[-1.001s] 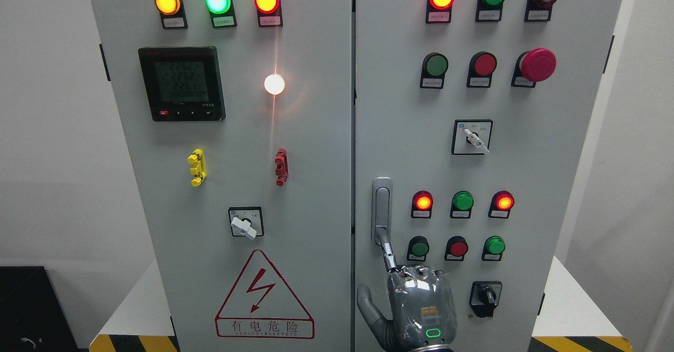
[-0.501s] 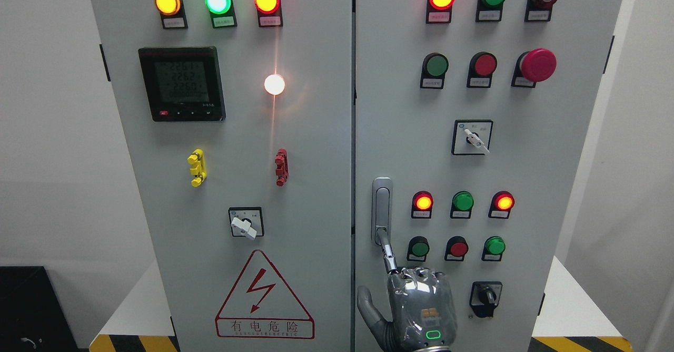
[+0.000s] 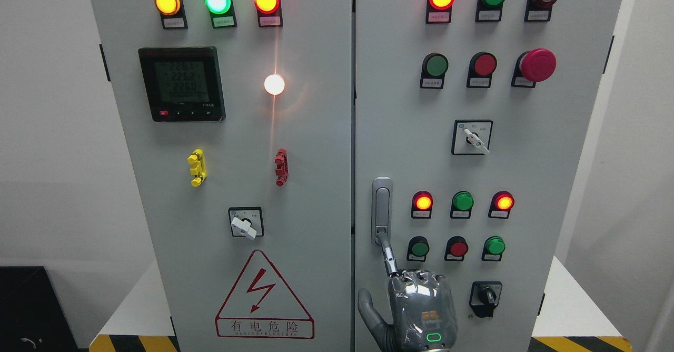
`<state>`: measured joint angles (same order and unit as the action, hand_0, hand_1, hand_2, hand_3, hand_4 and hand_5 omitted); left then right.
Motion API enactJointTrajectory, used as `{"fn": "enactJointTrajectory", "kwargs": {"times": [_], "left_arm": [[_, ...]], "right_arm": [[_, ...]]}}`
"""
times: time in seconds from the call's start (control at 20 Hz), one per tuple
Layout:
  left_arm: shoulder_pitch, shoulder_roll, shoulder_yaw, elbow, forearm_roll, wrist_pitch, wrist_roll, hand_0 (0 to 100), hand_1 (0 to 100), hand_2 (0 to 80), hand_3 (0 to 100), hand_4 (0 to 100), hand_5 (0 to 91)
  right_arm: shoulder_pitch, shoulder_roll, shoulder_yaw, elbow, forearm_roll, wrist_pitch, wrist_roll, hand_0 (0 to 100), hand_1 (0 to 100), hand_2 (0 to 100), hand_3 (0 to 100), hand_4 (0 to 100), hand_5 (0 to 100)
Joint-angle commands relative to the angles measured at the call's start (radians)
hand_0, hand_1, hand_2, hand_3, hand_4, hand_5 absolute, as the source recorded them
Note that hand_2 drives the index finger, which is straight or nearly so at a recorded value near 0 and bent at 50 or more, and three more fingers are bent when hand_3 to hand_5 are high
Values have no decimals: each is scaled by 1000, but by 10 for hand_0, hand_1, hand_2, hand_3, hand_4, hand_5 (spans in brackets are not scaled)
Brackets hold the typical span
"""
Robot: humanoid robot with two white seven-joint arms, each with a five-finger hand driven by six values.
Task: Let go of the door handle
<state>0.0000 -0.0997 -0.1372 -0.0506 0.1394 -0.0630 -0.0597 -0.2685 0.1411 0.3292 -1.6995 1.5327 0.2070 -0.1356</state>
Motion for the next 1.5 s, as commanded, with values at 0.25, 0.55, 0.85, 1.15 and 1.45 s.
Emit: {"fn": "enactJointTrajectory", "kwargs": {"times": [0.25,0.55,0.85,1.15,1.45], "left_arm": [[20,0,-1,0,0,0,0,120,556,0,0,0,0],[20,0,-1,0,0,0,0,120,556,0,0,0,0],[20,0,1,0,0,0,0,120,556,0,0,0,0],[20,0,1,0,0,0,0,120,556,0,0,0,0],[20,0,-1,0,0,0,0,120,556,0,0,0,0]], "right_arm": [[2,0,-2,14,0,-1,2,512,290,0,1000,1000,1000],[8,0,1,14,0,-1,2,511,290,0,1000,1000,1000],[14,0,-1,14,0,-1,2,510,291,0,1000,1000,1000],[18,0,1,14,0,0,2,510,291,0,1000,1000,1000],[18,0,1,12,0,-1,2,509,292,0,1000,1000,1000]]}}
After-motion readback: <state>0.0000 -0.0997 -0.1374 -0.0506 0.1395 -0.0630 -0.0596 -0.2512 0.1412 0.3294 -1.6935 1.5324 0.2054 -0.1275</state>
